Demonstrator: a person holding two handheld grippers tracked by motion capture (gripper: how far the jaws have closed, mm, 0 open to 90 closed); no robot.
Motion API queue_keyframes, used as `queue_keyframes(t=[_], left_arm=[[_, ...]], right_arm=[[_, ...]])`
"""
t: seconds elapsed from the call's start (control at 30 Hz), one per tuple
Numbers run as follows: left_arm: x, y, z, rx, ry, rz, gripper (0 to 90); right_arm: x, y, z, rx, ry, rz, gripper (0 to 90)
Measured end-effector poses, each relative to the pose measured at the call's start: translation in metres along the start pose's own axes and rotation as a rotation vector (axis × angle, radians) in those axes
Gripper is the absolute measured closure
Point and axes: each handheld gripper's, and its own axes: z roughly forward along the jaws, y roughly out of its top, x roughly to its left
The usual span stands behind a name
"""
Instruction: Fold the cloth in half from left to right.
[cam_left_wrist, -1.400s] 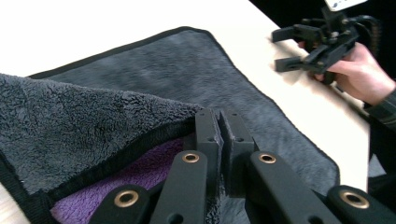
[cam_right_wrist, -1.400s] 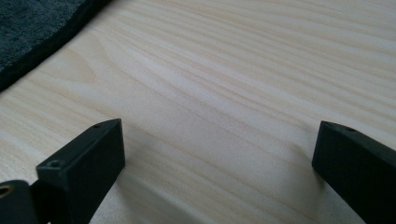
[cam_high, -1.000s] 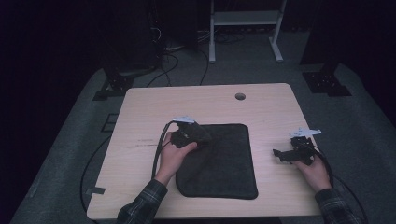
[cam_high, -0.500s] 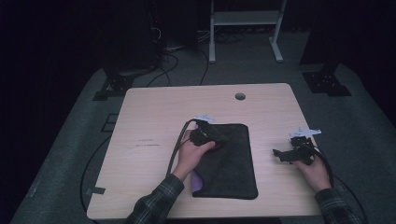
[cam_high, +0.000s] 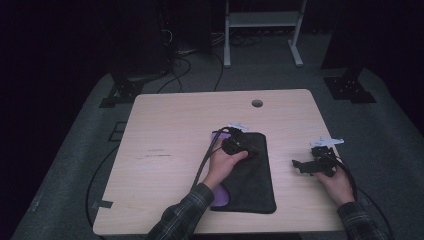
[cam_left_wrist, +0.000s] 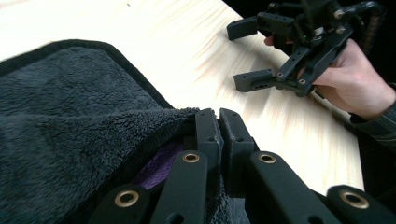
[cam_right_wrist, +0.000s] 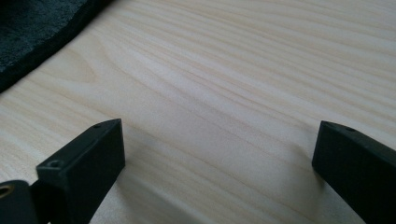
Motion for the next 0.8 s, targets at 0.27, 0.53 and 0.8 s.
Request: queue_keyframes(t=[0.27,0.53,0.8], left_arm=[[0.001,-0.002,0.027,0.073,0.032,0.034,87.1],[0.000,-0.001,0.034,0.073,0.014,0.046,78.0],[-0.008,0.002,0.004,0.014,0.024,0.110,55.8]], right_arm=[[0.000,0.000,0.000,0.001,0.002,-0.002,1.7],[0.000,0.000,0.000,0.001,0.003,-0.003,1.7],[0.000,0.000,0.000,0.001,-0.009,0.009,1.6]])
